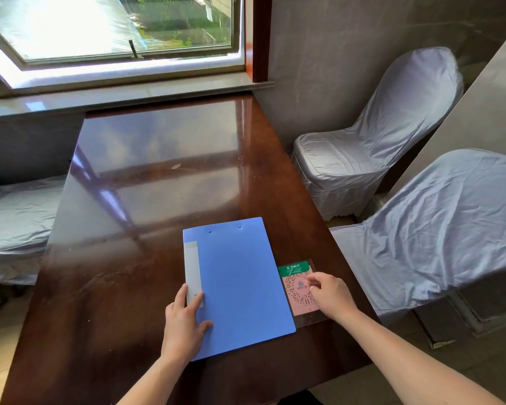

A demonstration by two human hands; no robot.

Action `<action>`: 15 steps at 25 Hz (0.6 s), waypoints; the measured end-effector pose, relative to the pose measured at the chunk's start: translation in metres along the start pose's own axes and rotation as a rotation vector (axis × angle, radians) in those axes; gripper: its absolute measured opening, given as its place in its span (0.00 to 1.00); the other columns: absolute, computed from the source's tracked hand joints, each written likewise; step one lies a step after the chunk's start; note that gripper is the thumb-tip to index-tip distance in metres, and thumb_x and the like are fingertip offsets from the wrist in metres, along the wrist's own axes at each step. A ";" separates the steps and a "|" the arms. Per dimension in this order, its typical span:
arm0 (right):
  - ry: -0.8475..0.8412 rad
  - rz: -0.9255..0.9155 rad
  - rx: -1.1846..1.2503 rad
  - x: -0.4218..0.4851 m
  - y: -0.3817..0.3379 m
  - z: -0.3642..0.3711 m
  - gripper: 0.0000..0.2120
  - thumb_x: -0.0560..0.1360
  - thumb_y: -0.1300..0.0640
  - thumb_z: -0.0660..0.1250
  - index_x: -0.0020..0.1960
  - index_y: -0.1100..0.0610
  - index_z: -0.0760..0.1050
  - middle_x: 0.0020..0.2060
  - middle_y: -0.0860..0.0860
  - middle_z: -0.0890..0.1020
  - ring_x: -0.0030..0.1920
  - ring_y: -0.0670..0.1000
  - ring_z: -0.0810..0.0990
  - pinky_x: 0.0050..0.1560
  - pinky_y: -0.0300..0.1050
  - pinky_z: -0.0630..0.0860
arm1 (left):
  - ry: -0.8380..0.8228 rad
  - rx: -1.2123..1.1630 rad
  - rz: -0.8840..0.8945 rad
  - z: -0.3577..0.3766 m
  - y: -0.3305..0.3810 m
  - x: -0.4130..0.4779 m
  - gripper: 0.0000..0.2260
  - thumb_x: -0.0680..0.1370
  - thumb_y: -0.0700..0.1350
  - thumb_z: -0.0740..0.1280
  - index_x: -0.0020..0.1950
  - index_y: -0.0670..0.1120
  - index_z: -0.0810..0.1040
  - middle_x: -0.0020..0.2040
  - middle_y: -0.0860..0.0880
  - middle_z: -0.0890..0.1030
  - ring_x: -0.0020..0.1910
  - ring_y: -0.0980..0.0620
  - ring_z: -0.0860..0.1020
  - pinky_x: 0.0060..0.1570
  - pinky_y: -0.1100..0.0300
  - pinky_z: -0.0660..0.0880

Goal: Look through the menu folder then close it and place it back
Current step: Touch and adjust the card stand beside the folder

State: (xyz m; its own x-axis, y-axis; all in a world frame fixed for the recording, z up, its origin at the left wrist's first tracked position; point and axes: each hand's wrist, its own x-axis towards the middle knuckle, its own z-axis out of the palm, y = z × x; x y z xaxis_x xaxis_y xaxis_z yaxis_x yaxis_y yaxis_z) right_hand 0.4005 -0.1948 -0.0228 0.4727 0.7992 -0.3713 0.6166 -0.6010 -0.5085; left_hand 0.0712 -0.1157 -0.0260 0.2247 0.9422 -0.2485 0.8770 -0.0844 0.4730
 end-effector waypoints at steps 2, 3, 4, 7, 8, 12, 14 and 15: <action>0.001 -0.003 -0.002 0.000 0.000 0.000 0.17 0.81 0.54 0.64 0.69 0.53 0.75 0.66 0.52 0.81 0.62 0.52 0.82 0.31 0.28 0.72 | 0.003 0.000 -0.002 0.000 0.001 0.000 0.30 0.73 0.45 0.75 0.74 0.50 0.70 0.80 0.46 0.57 0.70 0.41 0.62 0.71 0.47 0.65; 0.001 -0.005 -0.004 0.001 0.000 0.000 0.17 0.81 0.54 0.64 0.69 0.53 0.75 0.66 0.52 0.81 0.62 0.51 0.82 0.31 0.27 0.71 | 0.004 0.001 -0.003 0.000 0.001 -0.001 0.30 0.73 0.45 0.75 0.74 0.50 0.70 0.80 0.46 0.57 0.70 0.41 0.62 0.71 0.47 0.65; 0.001 -0.005 -0.005 0.001 0.000 0.000 0.17 0.81 0.54 0.64 0.69 0.53 0.75 0.66 0.52 0.81 0.62 0.51 0.82 0.32 0.27 0.71 | 0.005 0.005 -0.002 0.000 0.001 -0.001 0.30 0.73 0.46 0.75 0.74 0.50 0.70 0.80 0.46 0.57 0.70 0.41 0.62 0.71 0.47 0.65; -0.005 -0.004 -0.004 0.000 0.001 0.000 0.17 0.82 0.55 0.63 0.70 0.53 0.75 0.67 0.53 0.80 0.62 0.52 0.81 0.33 0.28 0.73 | 0.006 0.010 -0.003 0.000 0.000 0.000 0.30 0.73 0.46 0.75 0.74 0.51 0.70 0.80 0.46 0.57 0.70 0.41 0.62 0.71 0.46 0.65; -0.004 -0.004 -0.003 0.000 0.001 0.000 0.17 0.82 0.55 0.63 0.69 0.54 0.75 0.67 0.53 0.80 0.62 0.52 0.81 0.35 0.29 0.75 | 0.008 0.005 -0.005 0.000 0.000 0.001 0.30 0.73 0.46 0.75 0.74 0.51 0.70 0.80 0.46 0.57 0.70 0.41 0.62 0.71 0.46 0.65; 0.008 -0.015 -0.010 0.000 0.000 -0.001 0.17 0.81 0.56 0.63 0.69 0.55 0.76 0.67 0.53 0.81 0.63 0.53 0.81 0.37 0.30 0.74 | 0.019 -0.009 -0.015 0.000 0.001 0.003 0.30 0.73 0.45 0.76 0.74 0.51 0.70 0.80 0.47 0.58 0.70 0.41 0.62 0.71 0.46 0.65; 0.006 -0.018 -0.007 -0.001 0.000 0.000 0.17 0.81 0.55 0.64 0.70 0.54 0.75 0.66 0.53 0.81 0.63 0.52 0.81 0.35 0.29 0.73 | 0.019 -0.003 -0.014 0.001 0.000 0.004 0.30 0.73 0.45 0.76 0.73 0.50 0.70 0.80 0.47 0.58 0.70 0.41 0.62 0.71 0.46 0.65; 0.006 -0.021 -0.005 -0.002 0.000 0.000 0.18 0.81 0.55 0.64 0.70 0.54 0.75 0.66 0.53 0.81 0.63 0.52 0.81 0.36 0.29 0.73 | 0.020 -0.001 -0.014 0.002 0.000 0.004 0.30 0.73 0.45 0.76 0.73 0.50 0.70 0.80 0.46 0.58 0.70 0.41 0.63 0.71 0.47 0.65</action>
State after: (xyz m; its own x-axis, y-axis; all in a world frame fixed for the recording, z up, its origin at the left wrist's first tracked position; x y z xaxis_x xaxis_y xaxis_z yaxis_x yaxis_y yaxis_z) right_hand 0.4000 -0.1962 -0.0219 0.4638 0.8113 -0.3559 0.6292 -0.5844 -0.5123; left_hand 0.0723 -0.1127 -0.0286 0.2038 0.9497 -0.2378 0.8796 -0.0710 0.4704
